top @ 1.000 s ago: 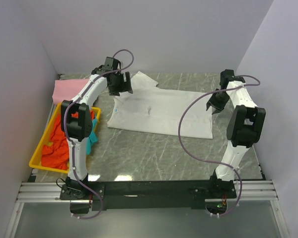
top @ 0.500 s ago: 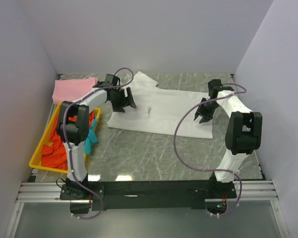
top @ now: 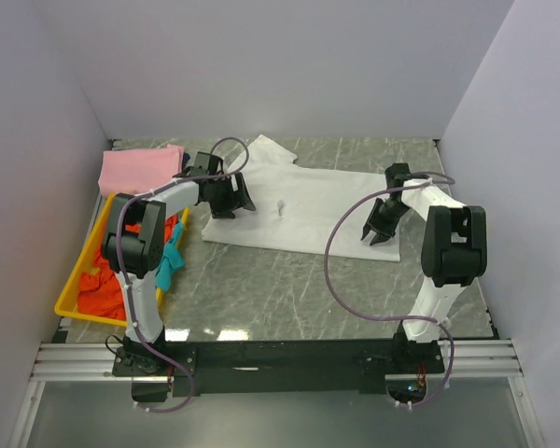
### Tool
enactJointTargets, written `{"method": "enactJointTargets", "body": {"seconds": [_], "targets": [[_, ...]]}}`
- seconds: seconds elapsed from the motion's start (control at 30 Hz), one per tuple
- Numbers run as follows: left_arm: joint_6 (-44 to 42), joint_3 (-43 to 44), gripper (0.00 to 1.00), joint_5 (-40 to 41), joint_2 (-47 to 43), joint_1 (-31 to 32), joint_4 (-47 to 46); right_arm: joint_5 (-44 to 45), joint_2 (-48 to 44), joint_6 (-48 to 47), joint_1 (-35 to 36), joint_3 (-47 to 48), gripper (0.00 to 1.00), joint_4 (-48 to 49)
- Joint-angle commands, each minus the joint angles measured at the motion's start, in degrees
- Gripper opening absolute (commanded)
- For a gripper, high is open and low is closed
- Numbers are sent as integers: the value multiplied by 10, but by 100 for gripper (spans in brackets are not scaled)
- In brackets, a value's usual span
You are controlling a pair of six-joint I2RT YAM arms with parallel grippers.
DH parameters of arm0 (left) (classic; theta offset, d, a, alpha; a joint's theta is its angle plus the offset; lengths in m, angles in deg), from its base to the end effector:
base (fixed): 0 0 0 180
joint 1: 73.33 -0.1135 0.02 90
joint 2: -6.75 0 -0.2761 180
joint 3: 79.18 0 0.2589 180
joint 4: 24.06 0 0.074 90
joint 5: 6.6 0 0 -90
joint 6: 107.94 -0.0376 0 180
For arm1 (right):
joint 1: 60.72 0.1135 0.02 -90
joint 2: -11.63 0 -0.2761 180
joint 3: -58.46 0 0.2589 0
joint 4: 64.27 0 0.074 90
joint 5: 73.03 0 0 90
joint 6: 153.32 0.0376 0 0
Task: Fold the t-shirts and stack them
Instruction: Fold the tshirt
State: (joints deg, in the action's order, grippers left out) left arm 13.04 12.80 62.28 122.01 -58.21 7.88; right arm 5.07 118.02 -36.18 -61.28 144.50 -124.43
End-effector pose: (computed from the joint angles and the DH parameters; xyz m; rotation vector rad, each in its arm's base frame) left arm 0.4192 -0.1273 0.1713 -0.2099 2.6158 -0.7706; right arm 0.3590 0.0042 0.1791 0.6946 2.9258 0.3624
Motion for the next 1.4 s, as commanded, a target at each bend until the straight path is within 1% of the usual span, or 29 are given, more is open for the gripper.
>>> {"method": "enactJointTargets", "body": {"seconds": [0.0,0.1,0.33,0.5,0.8,1.03,1.13,1.23,1.37], "targets": [[4,-38,83,13,-18,2,5,10,14,-2,-2,-15,39,7],[0,-60,82,20,-31,2,5,14,12,-2,-3,-31,39,11],[-9,-114,82,34,-72,2,13,55,5,0,-3,-67,39,-11],[-7,-163,82,27,-101,8,8,63,-19,11,-5,-102,39,-14],[7,-246,81,50,-157,48,10,54,-65,40,-6,-167,39,-29],[46,-298,82,95,-234,84,40,44,-125,54,-5,-189,39,-50],[50,-295,82,100,-254,90,54,41,-138,46,-4,-173,39,-68],[41,-260,83,107,-259,91,82,39,-147,33,-3,-128,39,-96],[26,-174,83,115,-240,91,106,34,-143,11,1,-52,39,-120]]}}
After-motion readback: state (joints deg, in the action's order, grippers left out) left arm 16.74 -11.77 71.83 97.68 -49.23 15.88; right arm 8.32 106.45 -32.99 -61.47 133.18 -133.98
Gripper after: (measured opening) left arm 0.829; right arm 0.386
